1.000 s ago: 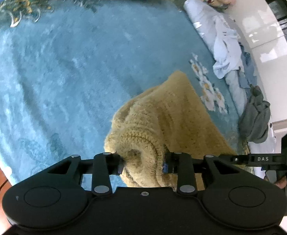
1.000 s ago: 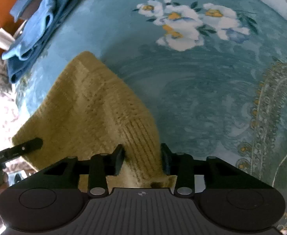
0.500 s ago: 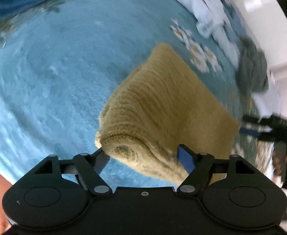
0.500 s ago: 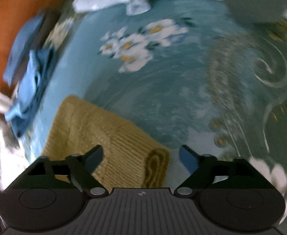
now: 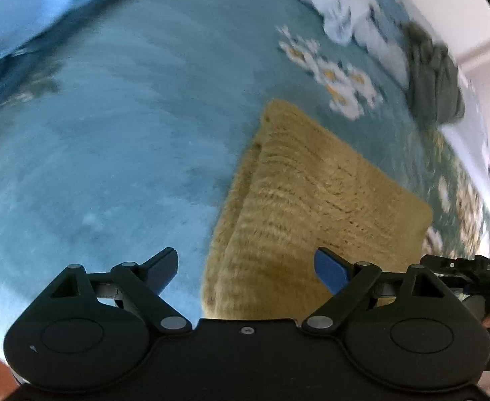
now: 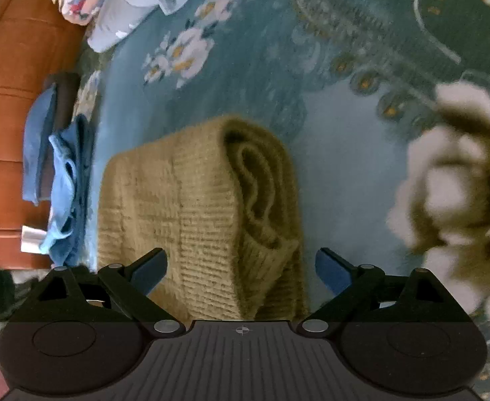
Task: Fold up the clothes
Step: 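Grasp the folded yellow sweater bundle with both grippers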
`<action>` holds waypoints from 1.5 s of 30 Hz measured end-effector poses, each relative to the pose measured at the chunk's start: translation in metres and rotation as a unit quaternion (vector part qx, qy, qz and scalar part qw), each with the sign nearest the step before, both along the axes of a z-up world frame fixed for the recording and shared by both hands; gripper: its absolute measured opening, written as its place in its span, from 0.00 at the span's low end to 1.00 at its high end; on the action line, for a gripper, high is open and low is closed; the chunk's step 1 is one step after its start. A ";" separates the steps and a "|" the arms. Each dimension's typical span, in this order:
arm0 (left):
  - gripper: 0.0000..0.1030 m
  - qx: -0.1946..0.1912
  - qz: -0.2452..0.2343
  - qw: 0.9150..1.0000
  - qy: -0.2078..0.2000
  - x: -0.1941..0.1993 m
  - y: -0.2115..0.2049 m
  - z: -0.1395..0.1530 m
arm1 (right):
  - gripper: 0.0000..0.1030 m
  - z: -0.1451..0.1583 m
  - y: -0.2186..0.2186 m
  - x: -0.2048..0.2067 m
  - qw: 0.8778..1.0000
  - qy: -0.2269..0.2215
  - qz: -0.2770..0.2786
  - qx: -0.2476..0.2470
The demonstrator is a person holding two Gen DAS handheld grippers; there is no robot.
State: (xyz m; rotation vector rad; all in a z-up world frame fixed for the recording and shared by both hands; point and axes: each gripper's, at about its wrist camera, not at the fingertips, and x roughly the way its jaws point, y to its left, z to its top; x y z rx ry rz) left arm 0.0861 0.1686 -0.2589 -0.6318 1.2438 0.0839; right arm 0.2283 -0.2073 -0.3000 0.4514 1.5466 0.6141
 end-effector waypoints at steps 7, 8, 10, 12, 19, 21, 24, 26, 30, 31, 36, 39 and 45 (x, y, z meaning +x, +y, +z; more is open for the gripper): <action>0.84 -0.039 -0.069 0.997 0.016 0.035 -0.001 -0.039 | 0.94 -0.013 0.015 -0.008 1.000 -0.009 -0.002 -0.008; 0.83 -0.048 -0.074 0.996 0.013 0.037 -0.001 -0.043 | 0.94 -0.014 0.014 -0.009 1.000 -0.008 -0.007 -0.005; 0.81 -0.069 -0.082 0.994 0.003 0.042 0.000 -0.046 | 0.94 -0.016 0.011 -0.009 1.000 -0.004 -0.015 0.003; 0.75 -0.087 -0.092 0.992 0.000 0.046 -0.002 -0.049 | 0.90 -0.016 0.009 -0.009 1.000 -0.002 -0.017 0.007; 0.64 -0.133 -0.111 0.985 0.000 0.048 0.003 -0.058 | 0.55 -0.022 0.013 -0.002 0.999 0.023 -0.006 0.026; 0.64 -0.144 -0.108 0.984 0.003 0.049 0.006 -0.061 | 0.55 -0.025 0.015 0.001 0.999 0.027 -0.004 0.026; 0.65 -0.144 -0.101 0.984 0.007 0.050 0.005 -0.062 | 0.55 -0.028 0.019 0.004 0.999 0.032 -0.005 0.023; 0.65 -0.140 -0.093 0.986 0.005 0.049 0.003 -0.062 | 0.55 -0.027 0.021 0.004 0.999 0.033 -0.006 0.018; 0.50 -0.116 -0.078 0.990 -0.010 0.040 -0.003 -0.052 | 0.43 -0.020 0.025 0.003 0.999 0.032 -0.004 0.011; 0.45 -0.111 -0.070 0.991 -0.014 0.037 -0.004 -0.048 | 0.41 -0.017 0.027 0.003 0.999 0.031 -0.002 0.009; 0.28 -0.081 -0.041 0.995 -0.035 0.024 -0.014 -0.028 | 0.37 0.000 0.036 0.006 1.000 0.022 0.019 -0.001; 0.26 -0.075 -0.019 0.996 -0.051 0.010 -0.026 -0.006 | 0.37 0.017 0.038 0.009 0.999 0.010 0.035 0.004; 0.26 -0.069 0.033 0.993 -0.087 -0.022 -0.054 0.041 | 0.37 0.064 0.042 0.009 0.996 -0.017 0.090 0.008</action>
